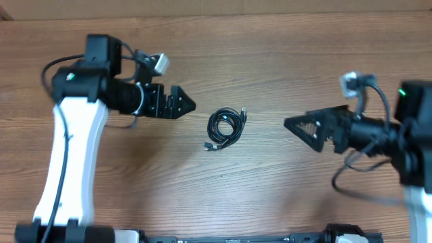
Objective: Untangle cables
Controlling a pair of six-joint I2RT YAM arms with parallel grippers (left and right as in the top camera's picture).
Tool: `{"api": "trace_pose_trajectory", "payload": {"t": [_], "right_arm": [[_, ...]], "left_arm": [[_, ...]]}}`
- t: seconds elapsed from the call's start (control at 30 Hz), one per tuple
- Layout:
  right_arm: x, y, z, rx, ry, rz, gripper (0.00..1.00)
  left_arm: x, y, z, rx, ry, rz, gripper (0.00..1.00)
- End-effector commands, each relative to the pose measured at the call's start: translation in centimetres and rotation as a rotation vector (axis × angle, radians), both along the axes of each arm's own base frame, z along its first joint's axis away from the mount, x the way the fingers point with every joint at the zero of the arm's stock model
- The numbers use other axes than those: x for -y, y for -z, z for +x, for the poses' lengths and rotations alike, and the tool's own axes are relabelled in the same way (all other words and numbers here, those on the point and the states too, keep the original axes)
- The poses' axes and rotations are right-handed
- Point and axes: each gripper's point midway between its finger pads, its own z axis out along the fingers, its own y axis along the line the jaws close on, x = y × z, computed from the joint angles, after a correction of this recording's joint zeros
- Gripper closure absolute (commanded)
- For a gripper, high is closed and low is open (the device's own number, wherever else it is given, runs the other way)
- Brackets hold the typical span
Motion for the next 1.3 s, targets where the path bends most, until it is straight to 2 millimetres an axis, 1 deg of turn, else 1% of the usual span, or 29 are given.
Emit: {"api": "trace_pose_trajectory", "payload": {"t": [0.0,0.03,0.13,0.17,0.27,0.3,0.4,0.43,0.47,0.53,0.6,0.63,0.67,0.73,0.77,0.87,0.9,0.97,1.03,1.1,1.27], "right_arm": [[-1.4,2.8,0.7,-0.128,-0.048,-0.054,0.07],[-1.8,4.3,1.0,-0.168,-0.051,-0.112,0.12],[-2.4,7.2,1.8,-0.269,-0.005,-0.224,0.12],[-2.8,8.7,2.3,-0.314,0.034,-0.292,0.11],[-3.5,10.5,2.9,-0.363,0.097,-0.376,0.11],[-3.9,11.2,3.1,-0.379,0.116,-0.404,0.1],[-5.2,12.5,3.4,-0.397,0.118,-0.451,0.09],[-5.3,12.8,3.4,-0.407,0.126,-0.46,0.09],[-5.4,13.1,3.5,-0.423,0.142,-0.466,0.09],[-5.4,13.6,3.7,-0.457,0.177,-0.466,0.09],[-5.4,13.9,3.8,-0.472,0.181,-0.467,0.08],[-5.5,14.0,3.7,-0.481,0.176,-0.467,0.07],[-5.5,14.0,3.6,-0.485,0.176,-0.469,0.04],[-5.4,14.1,3.4,-0.493,0.174,-0.474,0.0],[-5.4,14.1,3.4,-0.493,0.174,-0.474,0.0],[-5.4,14.1,3.4,-0.492,0.174,-0.473,0.0],[-5.4,14.1,3.4,-0.493,0.175,-0.474,0.0],[-5.4,14.1,3.5,-0.493,0.175,-0.474,0.0],[-5.4,14.1,3.5,-0.491,0.175,-0.473,0.0],[-5.4,14.1,3.5,-0.49,0.175,-0.472,0.0],[-5.5,14.0,3.6,-0.484,0.176,-0.469,0.0]], "left_arm": [[1.8,2.1,1.0,-0.049,0.083,-0.027,0.0],[2.0,3.3,1.3,-0.077,0.088,-0.011,0.0],[2.6,5.9,1.8,-0.167,0.084,-0.001,0.0],[2.8,7.0,1.7,-0.231,0.072,0.004,0.0],[3.4,9.4,2.0,-0.308,0.078,0.01,0.0],[3.7,10.5,2.1,-0.327,0.088,0.013,0.0],[4.6,13.1,3.0,-0.35,0.097,0.029,0.0],[4.9,13.7,3.2,-0.36,0.087,0.03,0.07],[5.3,14.3,3.5,-0.369,0.079,0.031,0.14],[5.9,15.6,4.0,-0.386,0.07,0.034,0.18],[6.6,16.9,4.2,-0.39,0.081,0.037,0.3],[6.9,17.6,4.3,-0.392,0.09,0.039,0.4],[7.2,18.1,4.3,-0.396,0.094,0.04,0.43],[7.7,19.1,4.3,-0.412,0.095,0.045,0.44],[7.9,19.3,4.2,-0.411,0.1,0.046,0.46],[8.1,20.3,4.3,-0.404,0.104,0.08,0.64],[8.0,20.6,4.3,-0.405,0.097,0.107,0.65],[7.0,21.6,4.4,-0.41,0.05,0.212,0.67],[6.7,22.2,4.4,-0.402,0.043,0.261,0.68],[6.8,22.4,4.2,-0.397,0.05,0.275,0.67],[7.9,22.5,3.8,-0.379,0.08,0.29,0.68]]}}
